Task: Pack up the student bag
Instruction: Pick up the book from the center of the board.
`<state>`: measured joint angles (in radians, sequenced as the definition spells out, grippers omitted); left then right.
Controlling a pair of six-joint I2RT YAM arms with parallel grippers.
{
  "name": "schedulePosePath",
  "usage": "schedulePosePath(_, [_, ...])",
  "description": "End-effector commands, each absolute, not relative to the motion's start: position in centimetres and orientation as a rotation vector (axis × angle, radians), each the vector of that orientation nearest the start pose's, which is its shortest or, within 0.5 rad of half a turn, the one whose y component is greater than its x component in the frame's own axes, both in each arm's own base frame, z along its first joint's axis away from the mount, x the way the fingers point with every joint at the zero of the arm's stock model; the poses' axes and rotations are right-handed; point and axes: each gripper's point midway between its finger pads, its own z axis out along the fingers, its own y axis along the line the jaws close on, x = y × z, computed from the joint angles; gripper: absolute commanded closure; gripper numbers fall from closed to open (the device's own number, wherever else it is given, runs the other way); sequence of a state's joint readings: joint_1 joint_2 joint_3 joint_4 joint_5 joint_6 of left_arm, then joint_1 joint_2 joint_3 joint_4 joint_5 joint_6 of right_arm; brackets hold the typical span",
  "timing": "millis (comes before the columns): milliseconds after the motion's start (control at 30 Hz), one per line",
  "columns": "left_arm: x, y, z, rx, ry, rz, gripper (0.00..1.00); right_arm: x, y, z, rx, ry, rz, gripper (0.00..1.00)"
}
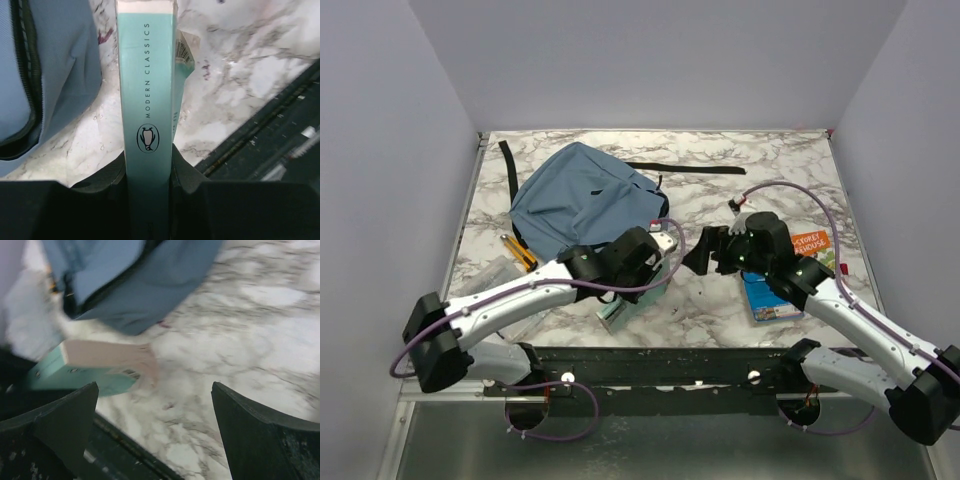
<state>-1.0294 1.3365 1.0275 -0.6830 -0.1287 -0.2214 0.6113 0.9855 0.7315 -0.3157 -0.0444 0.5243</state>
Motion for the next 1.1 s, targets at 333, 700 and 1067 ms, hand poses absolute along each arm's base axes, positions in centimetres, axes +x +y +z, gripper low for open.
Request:
schedulePosePath(333, [7.4,-27.1,23.3,1.361,1.967,-1.287,0.97,15.1,28.3,26.8,-0.815,1.804,1.499,0.00])
schedulePosePath(700, [7.1,-28.4,24.5,1.392,1.918,-1.385,0.97,10.1,29.0,23.3,-0.964,1.877,1.805,0.02])
schedulePosePath(1067, [8.4,-28.5,24.1,1.368,1.936,-1.353,0.99,8.1,28.5,21.2,-0.959,1.928,1.869,0.66])
